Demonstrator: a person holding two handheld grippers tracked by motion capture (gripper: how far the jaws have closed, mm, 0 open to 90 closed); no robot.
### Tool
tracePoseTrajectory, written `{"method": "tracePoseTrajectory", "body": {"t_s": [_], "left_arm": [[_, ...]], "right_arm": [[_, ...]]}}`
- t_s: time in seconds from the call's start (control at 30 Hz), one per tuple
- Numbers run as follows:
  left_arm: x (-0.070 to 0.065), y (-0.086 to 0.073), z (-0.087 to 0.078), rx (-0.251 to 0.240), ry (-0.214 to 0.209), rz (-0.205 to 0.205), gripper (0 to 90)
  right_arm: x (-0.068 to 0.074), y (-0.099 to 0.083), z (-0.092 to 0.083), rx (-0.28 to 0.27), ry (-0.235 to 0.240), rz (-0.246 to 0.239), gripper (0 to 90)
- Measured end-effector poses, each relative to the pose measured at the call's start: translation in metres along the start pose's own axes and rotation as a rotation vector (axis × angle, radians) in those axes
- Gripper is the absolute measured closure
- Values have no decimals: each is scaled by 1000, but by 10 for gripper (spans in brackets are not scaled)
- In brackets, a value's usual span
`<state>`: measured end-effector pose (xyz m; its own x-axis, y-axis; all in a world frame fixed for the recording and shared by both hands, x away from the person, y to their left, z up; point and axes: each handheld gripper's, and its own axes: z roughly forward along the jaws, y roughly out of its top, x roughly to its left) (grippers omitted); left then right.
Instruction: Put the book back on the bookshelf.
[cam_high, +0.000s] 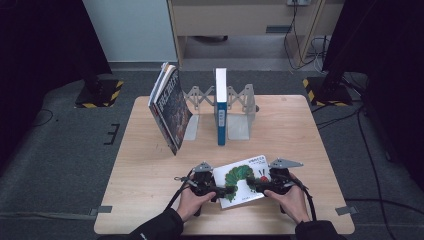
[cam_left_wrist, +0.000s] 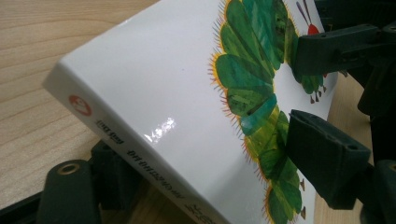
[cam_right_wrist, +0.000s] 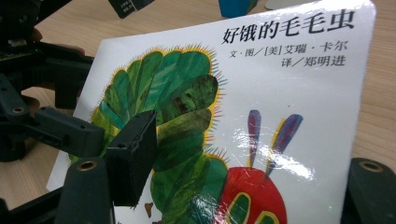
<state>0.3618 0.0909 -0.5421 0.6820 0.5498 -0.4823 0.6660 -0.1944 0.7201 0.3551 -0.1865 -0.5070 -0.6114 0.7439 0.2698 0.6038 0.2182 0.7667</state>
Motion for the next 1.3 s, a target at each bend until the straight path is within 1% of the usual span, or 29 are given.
{"method": "tracePoseTrajectory", "body": {"t_s": [0.07,0.13,0.27,0.33,0.5,0.57,0.6,0.67,0.7,0.87,0.9,1.0,1.27,1.3], "left_arm": [[1,0,-1,-1,-1,-6,245],[1,0,-1,0,7,-5,275],[2,0,-2,1,14,-8,316],[2,0,-2,2,13,-8,319],[2,0,-2,1,12,-10,322],[2,-1,-2,3,11,-8,324],[2,-1,-2,3,10,-7,325],[1,-1,-2,4,11,-6,324],[1,-1,-2,3,12,-6,323],[-2,-1,-1,10,27,23,301],[-2,-1,-1,11,27,23,295],[1,-1,-2,6,14,0,315],[0,-1,-3,3,16,-5,322],[0,-1,-3,-5,12,0,326]], "right_arm": [[-3,1,-2,5,-18,6,298],[-7,0,-5,3,-50,13,295],[-15,-2,-9,-6,-81,25,303],[-17,-4,-7,5,-83,40,300],[-23,-9,-2,47,-97,53,288],[-24,-10,-1,55,-84,77,284],[-24,-11,0,56,-69,90,287],[-24,-12,1,58,-47,102,285],[-23,-12,2,60,-44,105,279],[-22,-12,3,61,-45,101,280],[-22,-12,3,60,-45,100,281],[-22,-12,3,60,-45,98,282],[-20,-11,2,66,-45,103,283],[-20,-11,3,66,-45,97,284]]}}
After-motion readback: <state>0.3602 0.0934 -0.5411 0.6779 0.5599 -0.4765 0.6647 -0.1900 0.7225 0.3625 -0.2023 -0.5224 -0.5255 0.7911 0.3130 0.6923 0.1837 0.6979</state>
